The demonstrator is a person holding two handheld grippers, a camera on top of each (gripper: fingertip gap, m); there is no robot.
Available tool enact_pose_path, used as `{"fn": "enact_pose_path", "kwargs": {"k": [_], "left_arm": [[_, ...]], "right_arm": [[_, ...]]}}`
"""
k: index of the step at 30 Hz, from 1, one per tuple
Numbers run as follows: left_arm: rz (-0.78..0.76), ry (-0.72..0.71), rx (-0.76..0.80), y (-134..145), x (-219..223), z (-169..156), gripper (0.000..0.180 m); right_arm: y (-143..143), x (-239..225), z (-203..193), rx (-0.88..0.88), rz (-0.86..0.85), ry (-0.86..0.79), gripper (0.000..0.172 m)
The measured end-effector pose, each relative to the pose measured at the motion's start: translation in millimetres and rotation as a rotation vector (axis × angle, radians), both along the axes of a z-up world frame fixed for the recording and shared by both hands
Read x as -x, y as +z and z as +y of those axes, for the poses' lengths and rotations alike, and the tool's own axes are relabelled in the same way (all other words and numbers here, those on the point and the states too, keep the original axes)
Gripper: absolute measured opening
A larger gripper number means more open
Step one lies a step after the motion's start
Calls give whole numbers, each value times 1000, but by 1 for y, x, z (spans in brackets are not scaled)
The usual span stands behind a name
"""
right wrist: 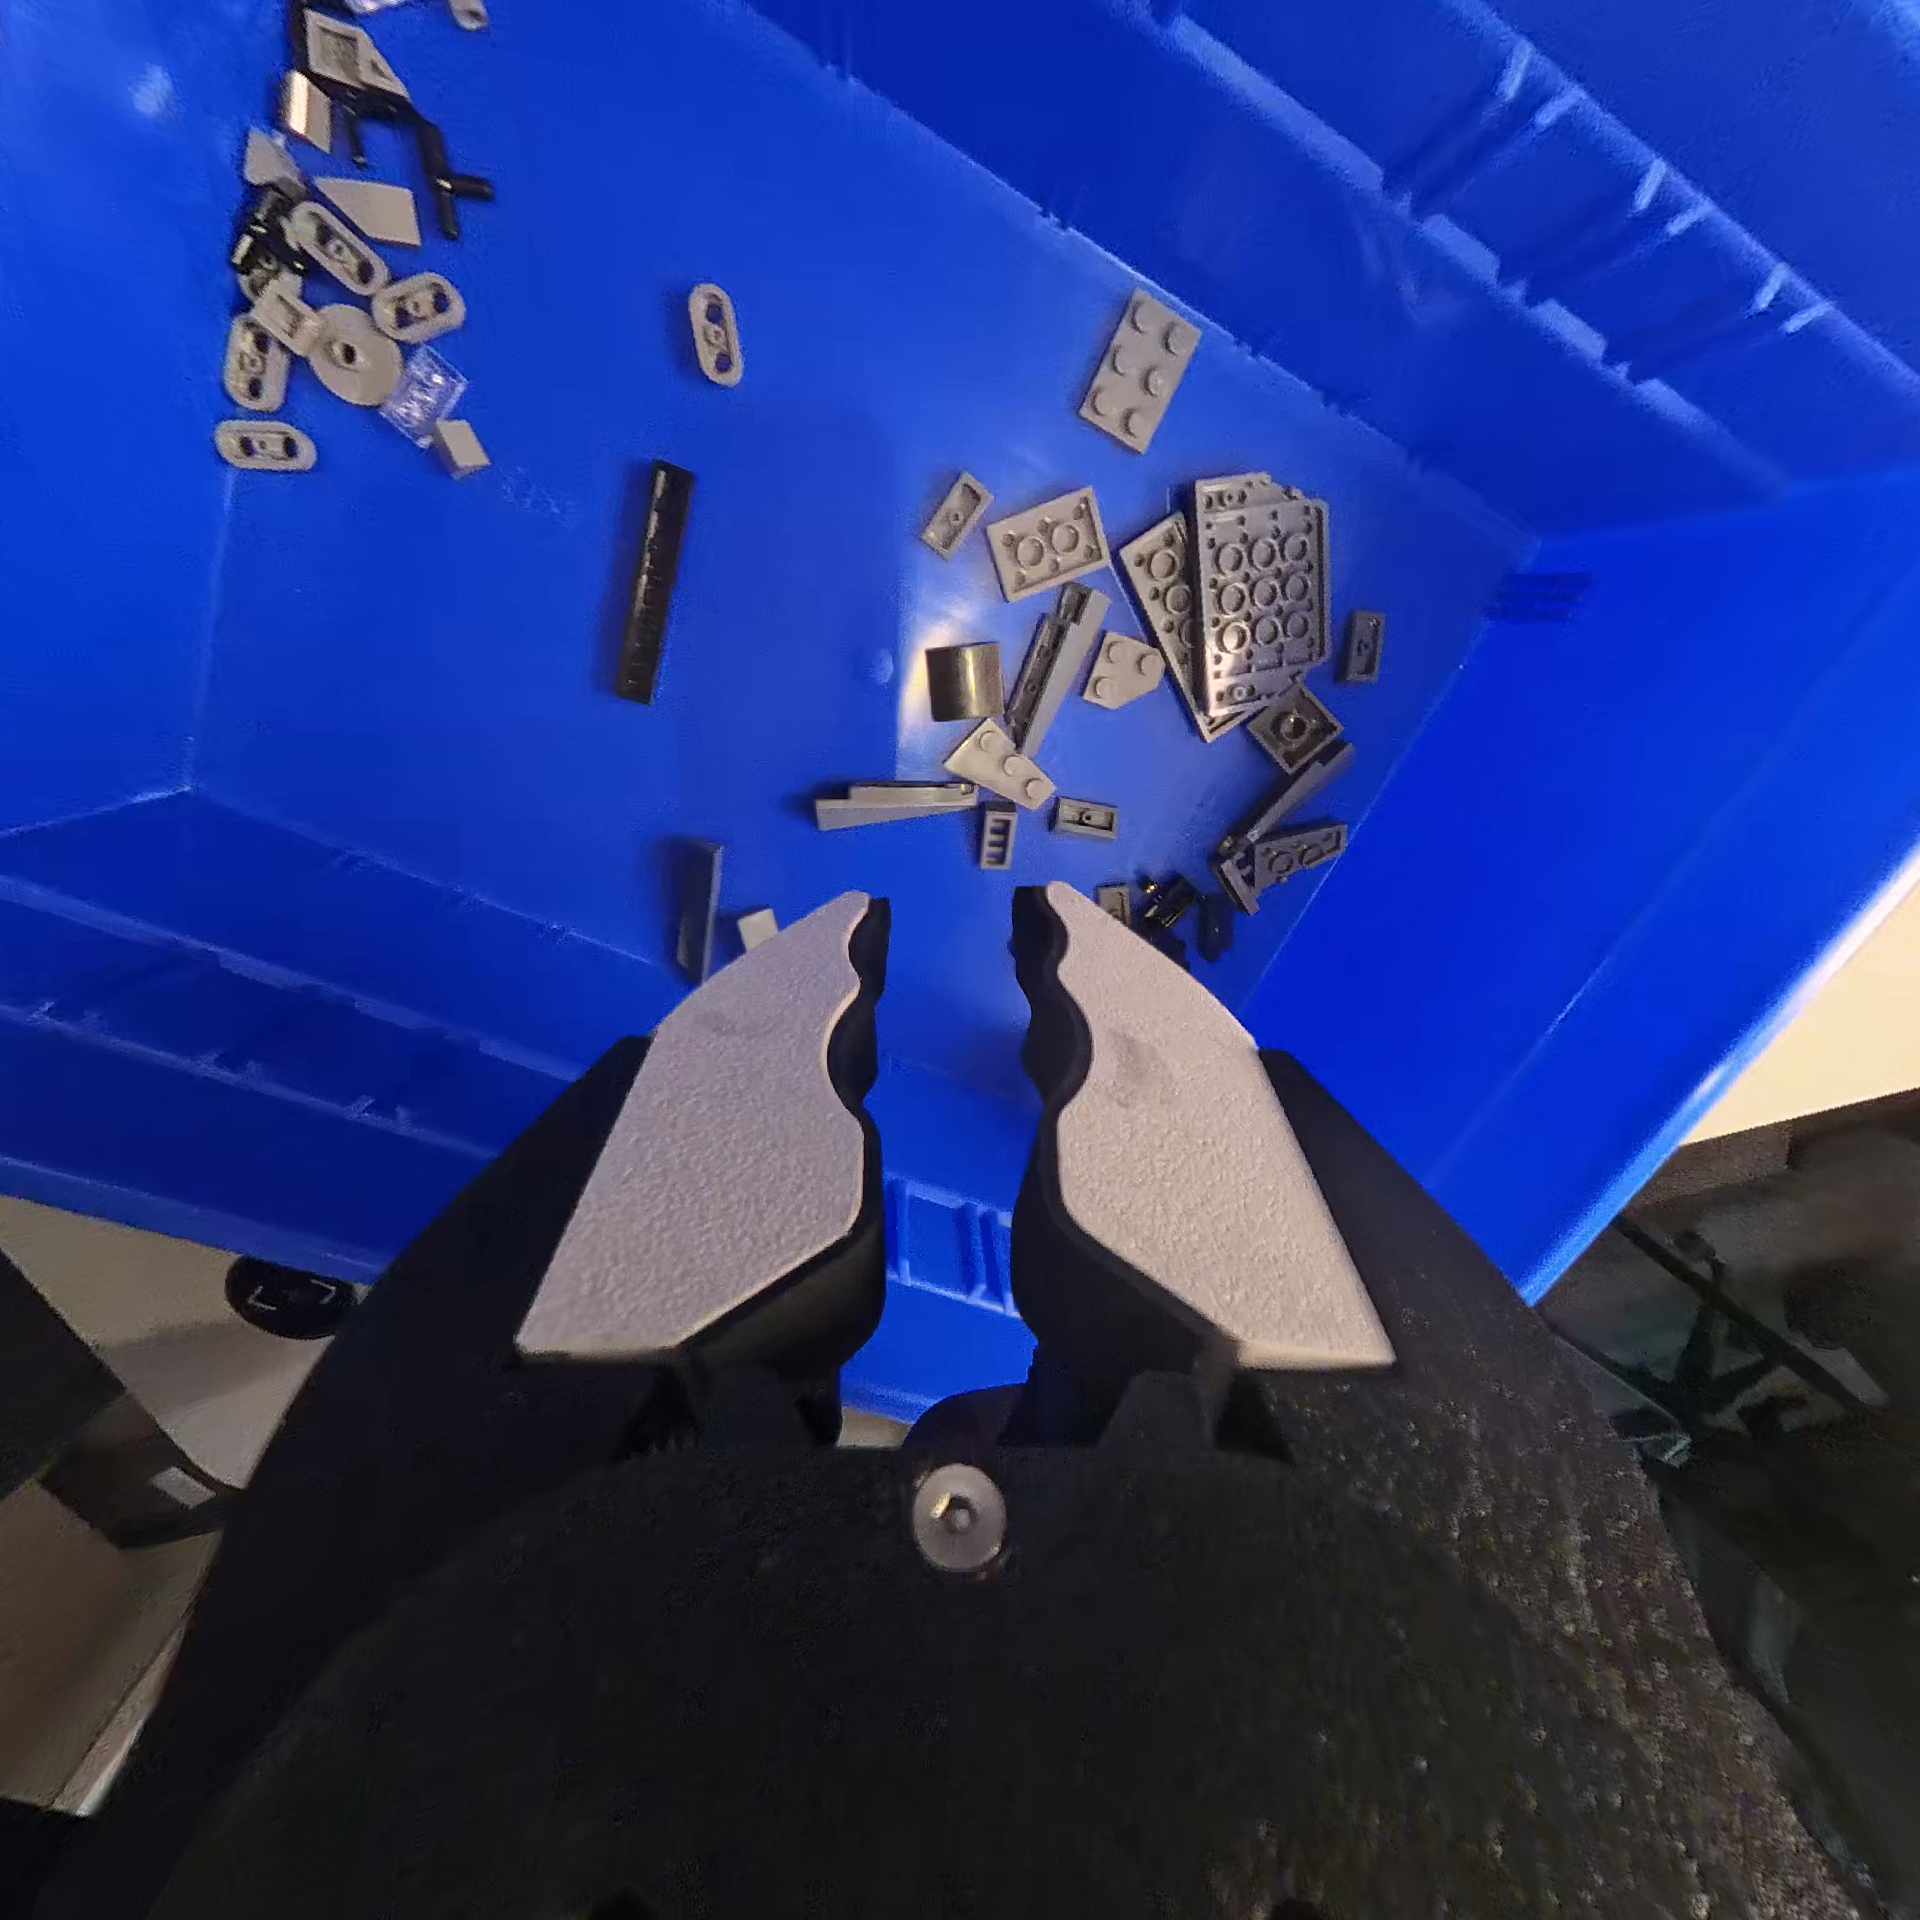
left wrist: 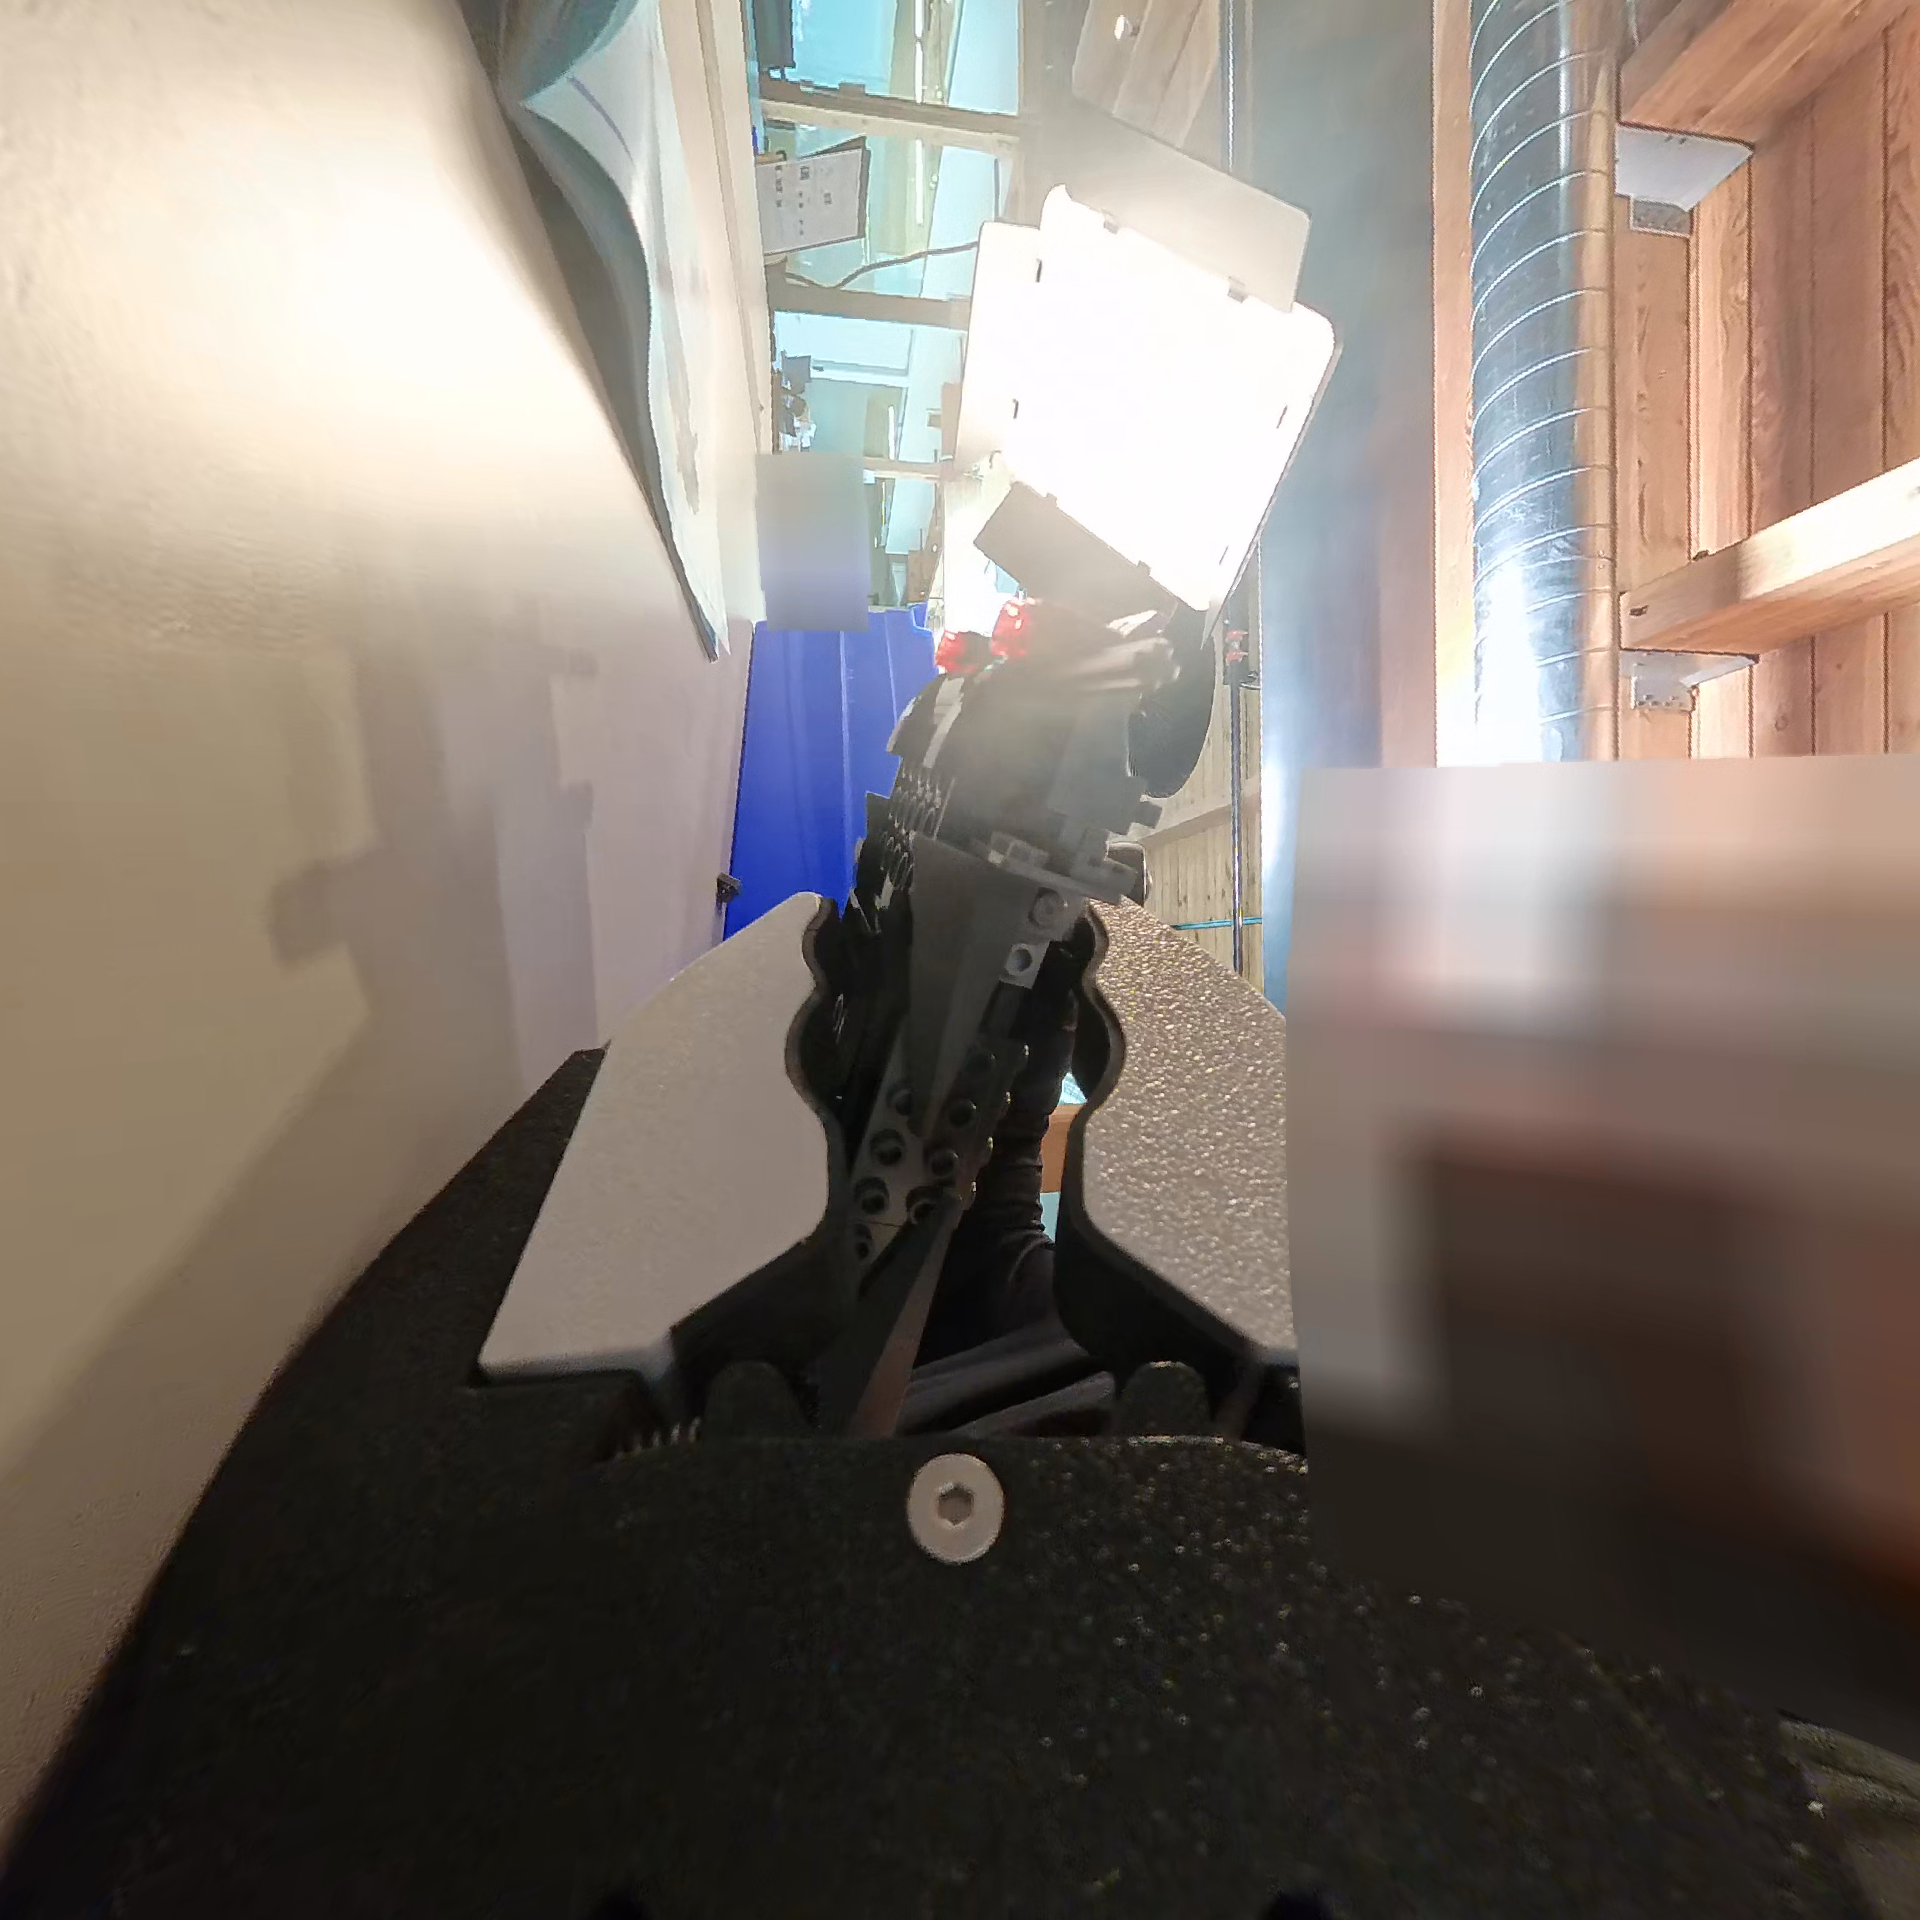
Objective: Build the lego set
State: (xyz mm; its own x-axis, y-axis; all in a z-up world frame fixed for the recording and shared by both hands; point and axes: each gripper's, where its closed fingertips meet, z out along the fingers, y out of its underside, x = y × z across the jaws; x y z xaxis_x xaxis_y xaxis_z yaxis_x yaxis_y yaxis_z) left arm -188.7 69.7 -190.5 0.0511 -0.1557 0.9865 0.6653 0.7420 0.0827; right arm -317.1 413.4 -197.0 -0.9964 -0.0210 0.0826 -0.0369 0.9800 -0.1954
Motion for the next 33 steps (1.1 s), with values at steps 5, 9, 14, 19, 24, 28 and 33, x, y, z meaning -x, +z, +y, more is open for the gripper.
{"fn": "enact_pose_path", "kwargs": {"k": [5,9,14,19,24,28,33], "left_arm": [[-1,-5,6,0,4,2,43],[-4,-9,9,0,6,4,43],[-7,-8,10,-1,6,5,43],[-6,-7,9,-1,5,4,43],[-5,-4,9,-1,3,3,42],[-5,-6,8,-1,3,3,43],[-4,-13,5,-1,3,5,43]], "right_arm": [[-4,6,0,17,-3,-18,24],[-6,8,1,21,-3,-21,24],[-1,16,6,26,19,-44,24],[2,22,13,22,31,-78,23],[6,22,21,12,35,-102,23],[14,21,25,21,45,-122,23],[27,17,31,50,58,-149,23]]}}
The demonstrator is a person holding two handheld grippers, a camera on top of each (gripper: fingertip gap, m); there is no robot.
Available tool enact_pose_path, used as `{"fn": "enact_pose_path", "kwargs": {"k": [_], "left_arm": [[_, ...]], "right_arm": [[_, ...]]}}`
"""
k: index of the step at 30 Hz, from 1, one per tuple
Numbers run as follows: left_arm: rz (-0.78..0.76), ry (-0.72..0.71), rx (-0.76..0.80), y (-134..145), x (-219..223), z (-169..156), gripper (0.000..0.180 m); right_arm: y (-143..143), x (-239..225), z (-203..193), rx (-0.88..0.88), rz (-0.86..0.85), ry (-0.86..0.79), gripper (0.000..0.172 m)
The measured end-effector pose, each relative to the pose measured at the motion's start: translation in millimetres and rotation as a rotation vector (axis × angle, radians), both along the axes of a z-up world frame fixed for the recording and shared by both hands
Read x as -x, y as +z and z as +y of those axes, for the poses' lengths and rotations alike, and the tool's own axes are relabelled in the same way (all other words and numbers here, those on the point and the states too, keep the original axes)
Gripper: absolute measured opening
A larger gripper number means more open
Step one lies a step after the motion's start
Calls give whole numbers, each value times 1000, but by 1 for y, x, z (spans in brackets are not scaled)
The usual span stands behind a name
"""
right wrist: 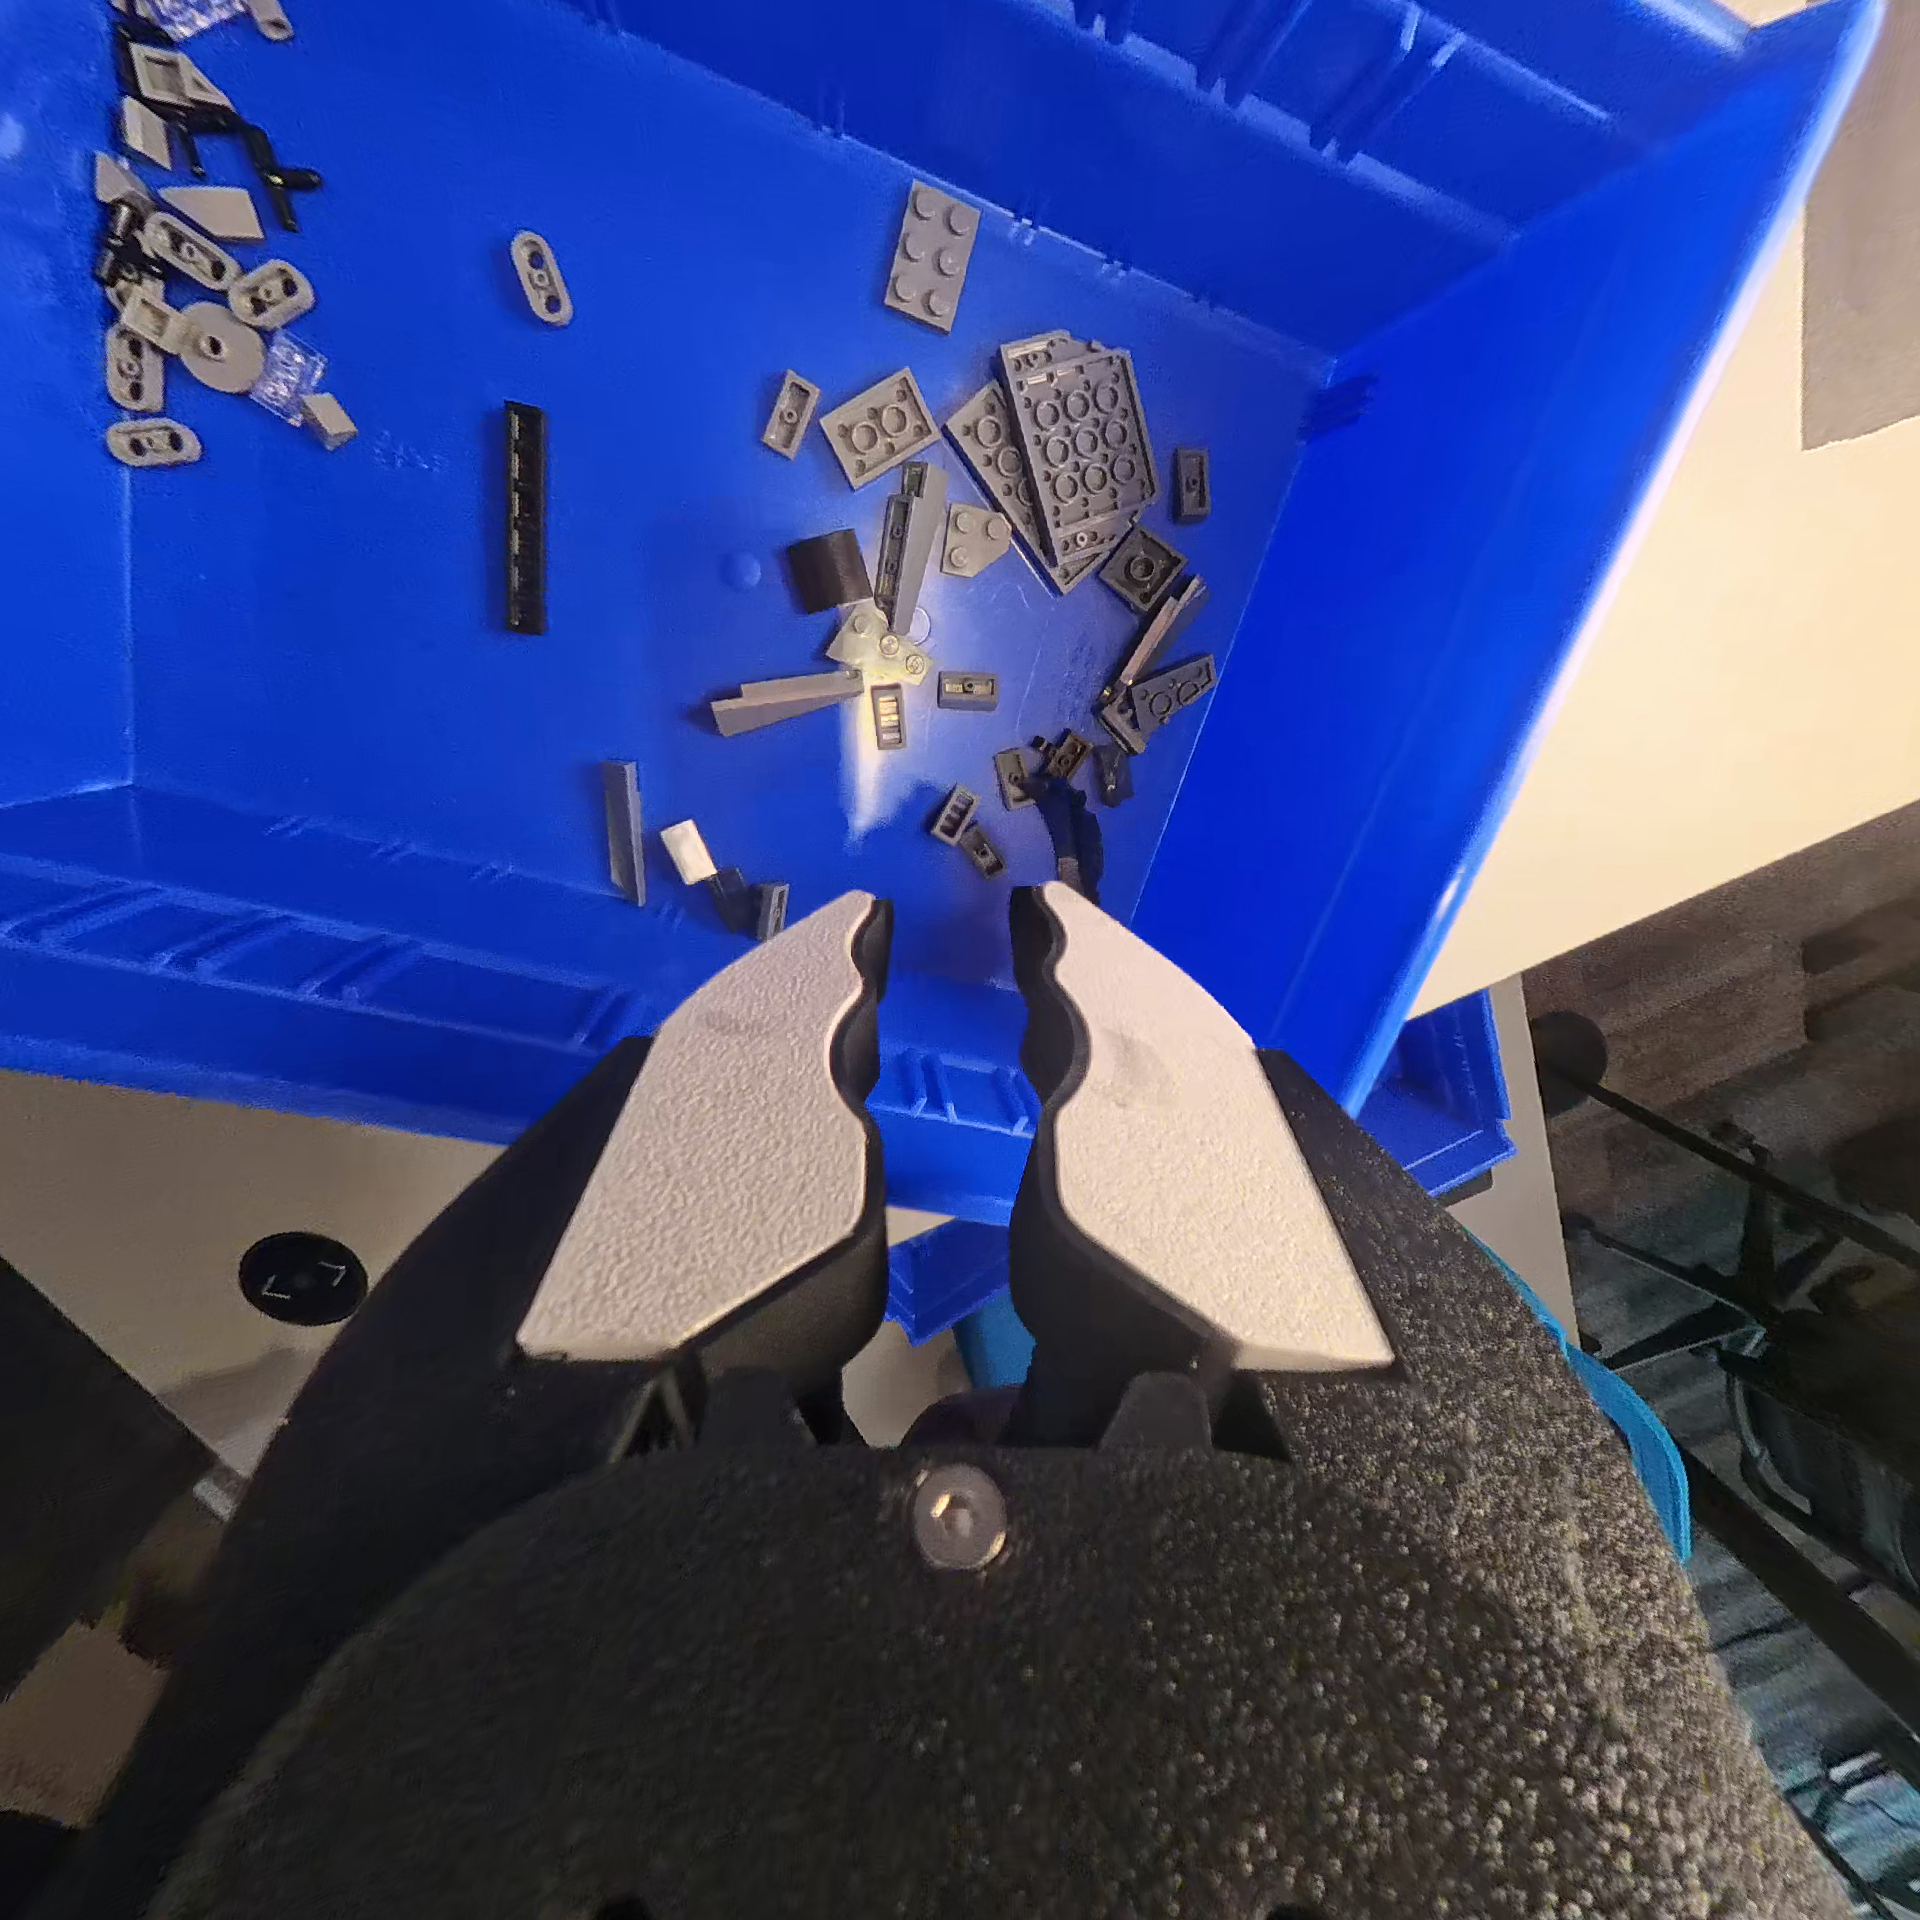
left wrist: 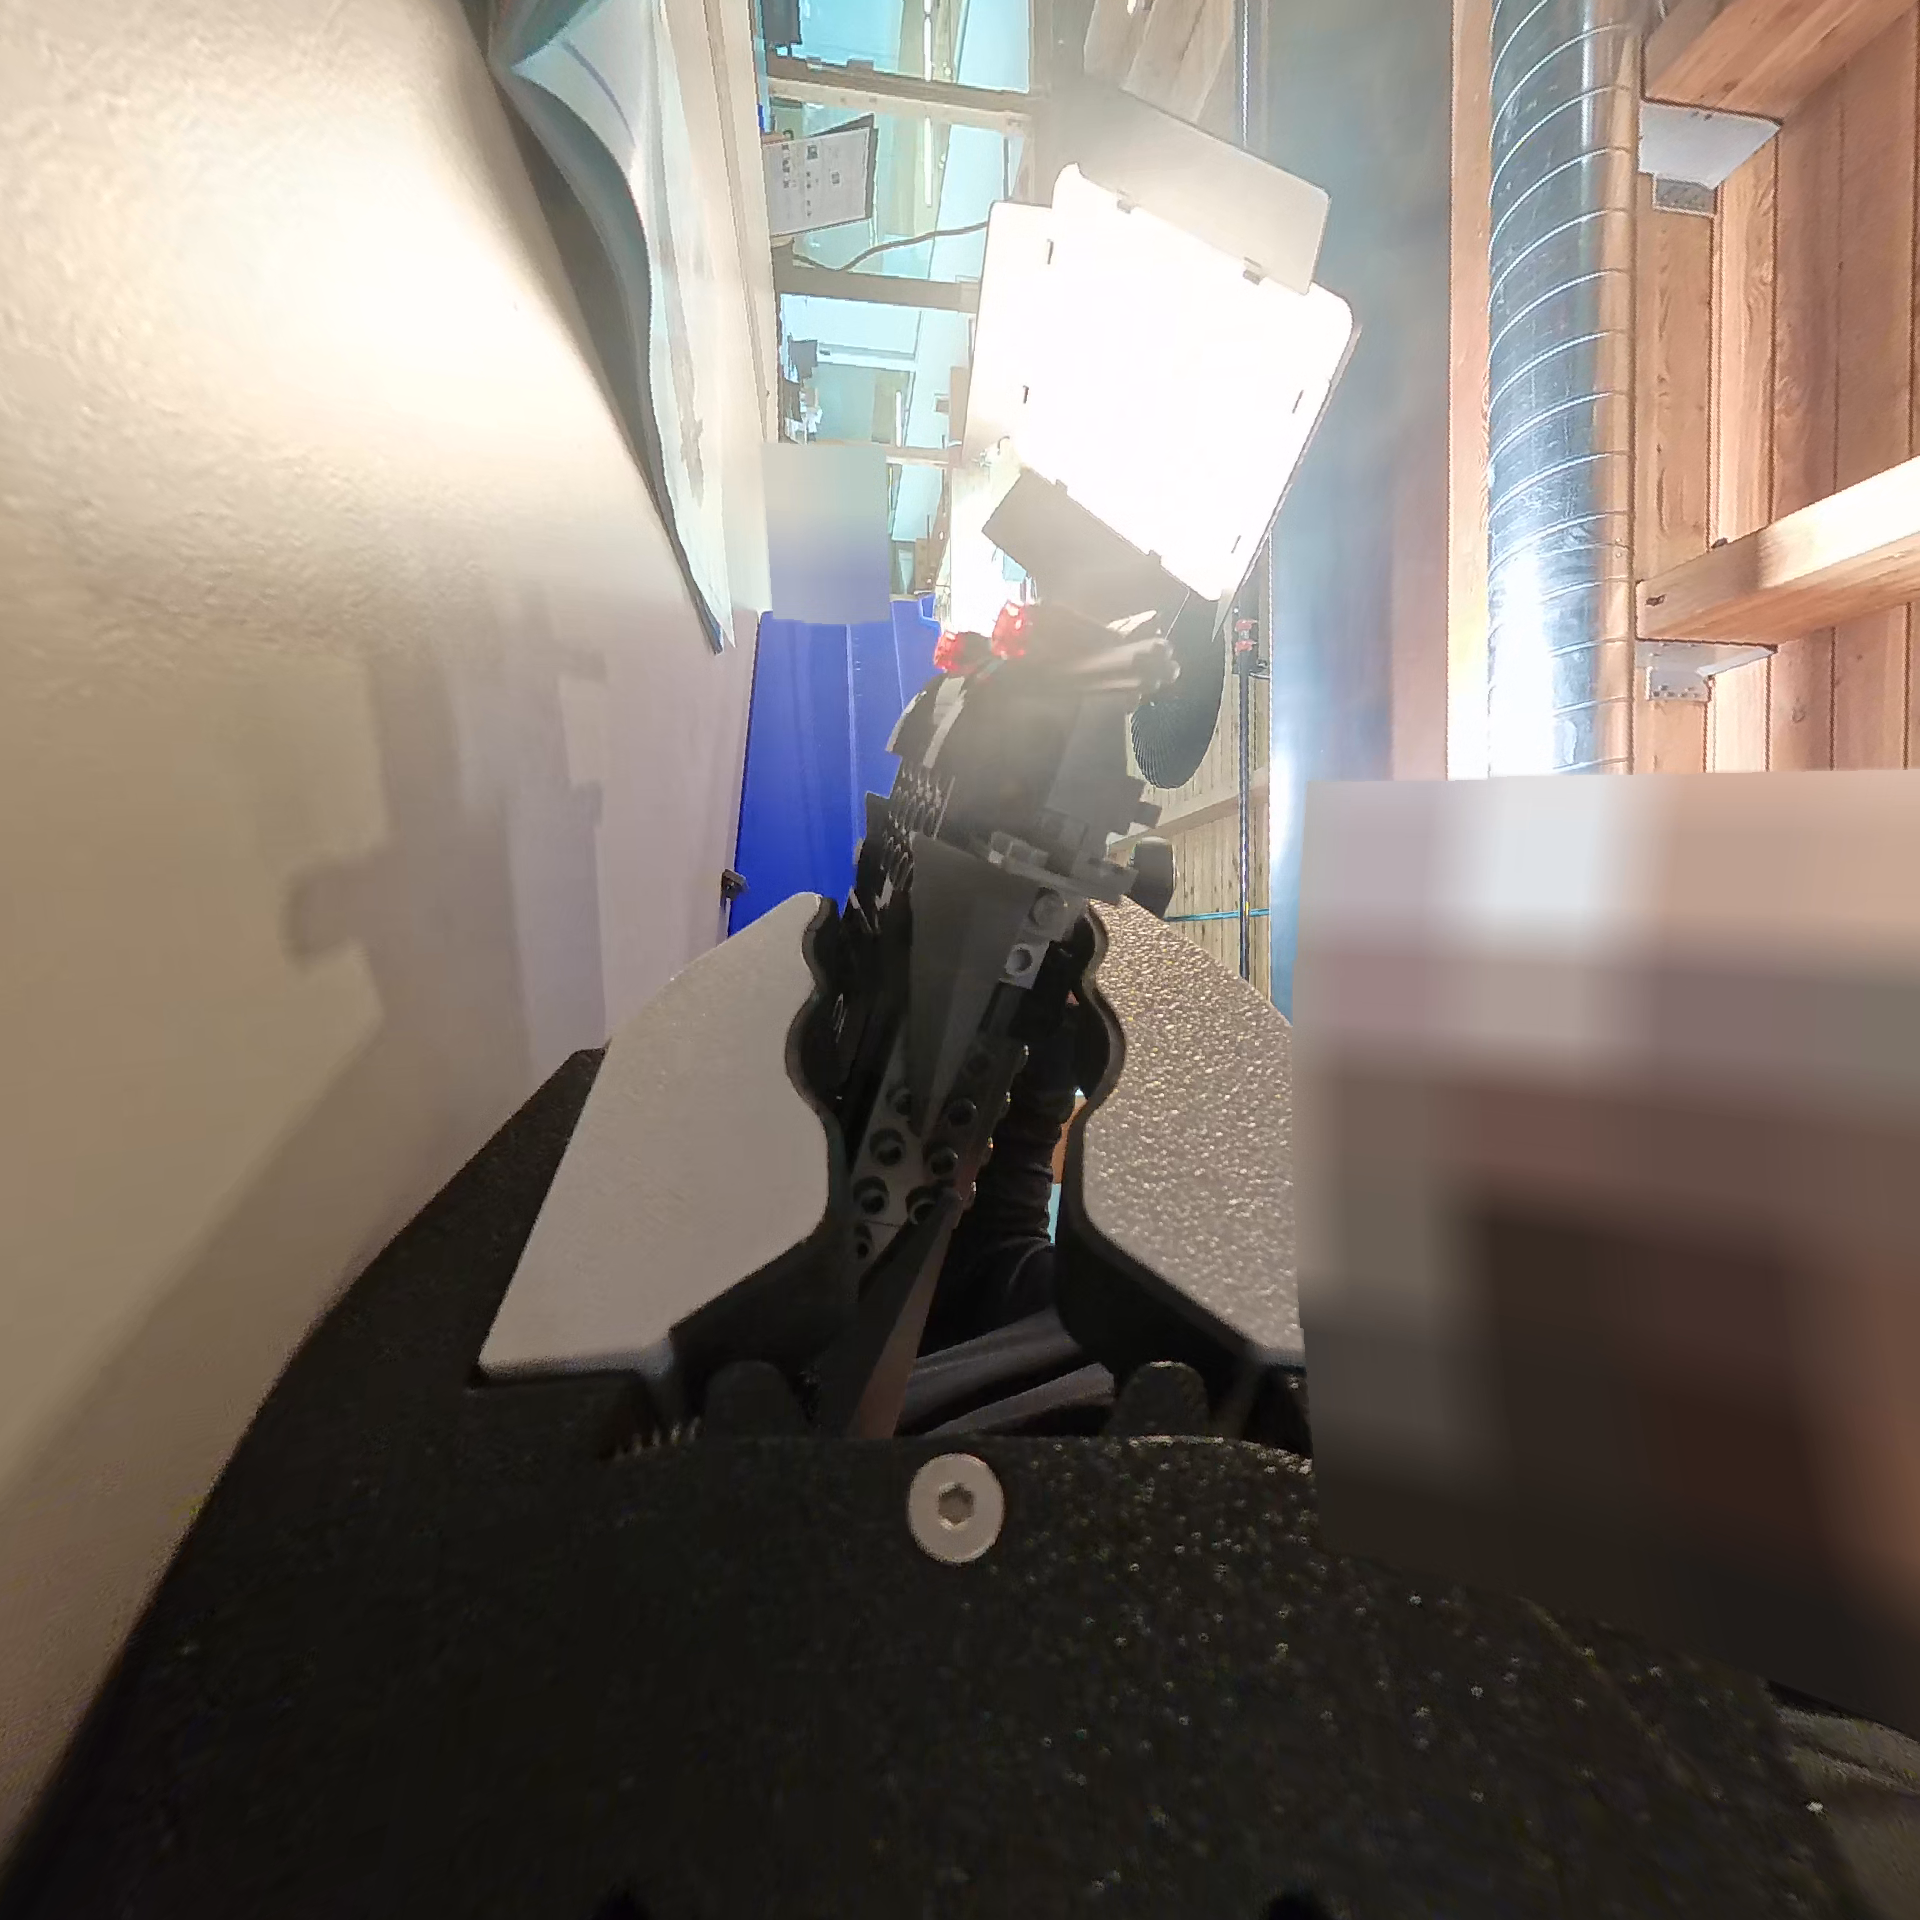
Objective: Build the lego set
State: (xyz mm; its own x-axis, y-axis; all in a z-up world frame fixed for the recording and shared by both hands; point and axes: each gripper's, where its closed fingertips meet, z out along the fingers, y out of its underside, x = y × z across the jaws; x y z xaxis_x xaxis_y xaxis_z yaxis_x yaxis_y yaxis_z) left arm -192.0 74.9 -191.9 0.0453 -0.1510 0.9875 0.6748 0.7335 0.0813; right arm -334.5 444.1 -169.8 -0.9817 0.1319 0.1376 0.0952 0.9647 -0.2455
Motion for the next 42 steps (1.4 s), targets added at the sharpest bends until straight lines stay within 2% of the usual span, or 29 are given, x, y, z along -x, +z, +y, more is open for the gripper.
{"fn": "enact_pose_path", "kwargs": {"k": [7,42], "left_arm": [[2,-11,0,0,1,2,43],[3,-19,-1,0,4,2,43]], "right_arm": [[13,-7,11,30,13,-36,23],[8,-14,4,35,-12,-23,23]]}}
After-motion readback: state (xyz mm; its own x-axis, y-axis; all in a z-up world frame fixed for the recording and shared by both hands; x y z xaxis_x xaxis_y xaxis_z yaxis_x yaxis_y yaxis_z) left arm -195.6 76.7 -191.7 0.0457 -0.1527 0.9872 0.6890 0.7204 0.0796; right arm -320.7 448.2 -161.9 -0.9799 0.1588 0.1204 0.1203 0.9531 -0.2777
